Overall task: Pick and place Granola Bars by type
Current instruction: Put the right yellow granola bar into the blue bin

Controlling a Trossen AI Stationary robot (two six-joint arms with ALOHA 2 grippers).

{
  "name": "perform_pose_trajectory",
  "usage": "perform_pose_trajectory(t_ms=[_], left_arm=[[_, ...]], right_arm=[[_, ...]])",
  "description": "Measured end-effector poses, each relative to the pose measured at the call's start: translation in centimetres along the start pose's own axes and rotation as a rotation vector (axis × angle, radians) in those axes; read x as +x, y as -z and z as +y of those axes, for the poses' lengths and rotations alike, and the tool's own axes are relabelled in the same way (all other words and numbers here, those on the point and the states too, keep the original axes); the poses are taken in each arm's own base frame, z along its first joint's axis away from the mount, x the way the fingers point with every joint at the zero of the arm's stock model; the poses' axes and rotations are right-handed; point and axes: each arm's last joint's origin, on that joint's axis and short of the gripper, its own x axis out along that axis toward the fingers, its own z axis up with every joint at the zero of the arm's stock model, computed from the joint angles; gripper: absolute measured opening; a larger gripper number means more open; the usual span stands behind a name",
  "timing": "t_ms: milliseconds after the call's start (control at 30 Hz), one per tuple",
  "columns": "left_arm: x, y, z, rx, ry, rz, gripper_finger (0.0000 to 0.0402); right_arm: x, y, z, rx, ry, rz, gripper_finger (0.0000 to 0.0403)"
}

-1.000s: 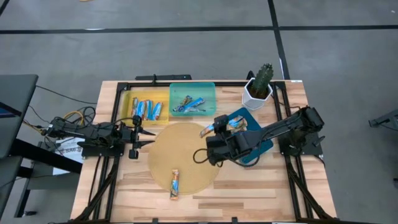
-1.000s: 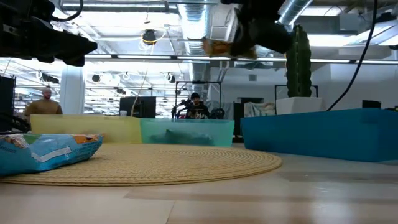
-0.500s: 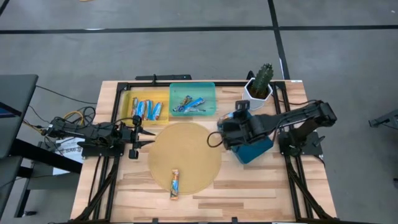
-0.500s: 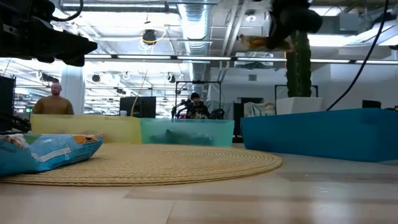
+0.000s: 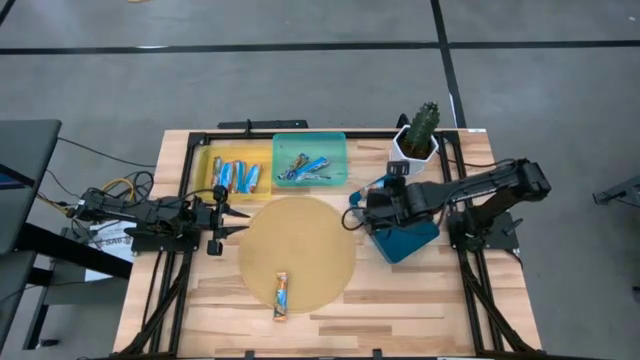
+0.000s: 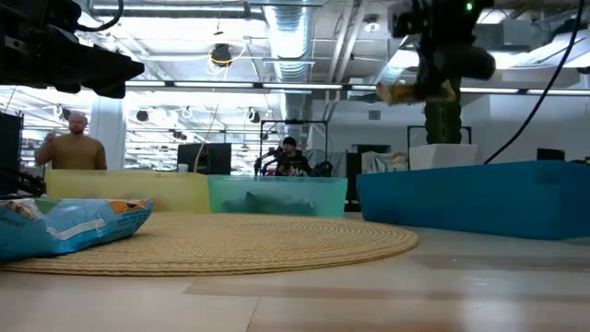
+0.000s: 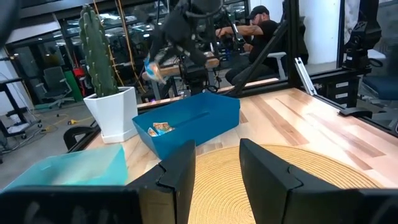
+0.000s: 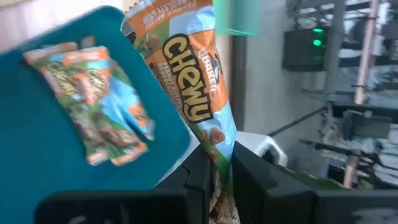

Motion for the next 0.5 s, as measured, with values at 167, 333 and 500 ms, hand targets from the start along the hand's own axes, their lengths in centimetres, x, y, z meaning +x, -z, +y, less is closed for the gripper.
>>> perform_pose_trajectory(t_ms=[167,333,500], left_arm=[[0.0,0.0,0.0,-0.002,0.000,0.000,0.0119],[0.0,0.0,0.0,0.001,-0.001,-0.001,0.0119],[0.0,0.0,0.0,-0.004,-0.001,-0.001,0.0119]], right_arm=[[2.2,0.8,2.2,-0.016,-0.064,-0.013,0.0040],[3.9,1.7,3.9,-0.013,-0.131,-0.010,0.0038],[5.0,2.4,5.3,-0.005,-0.183,-0.009,0.0040]])
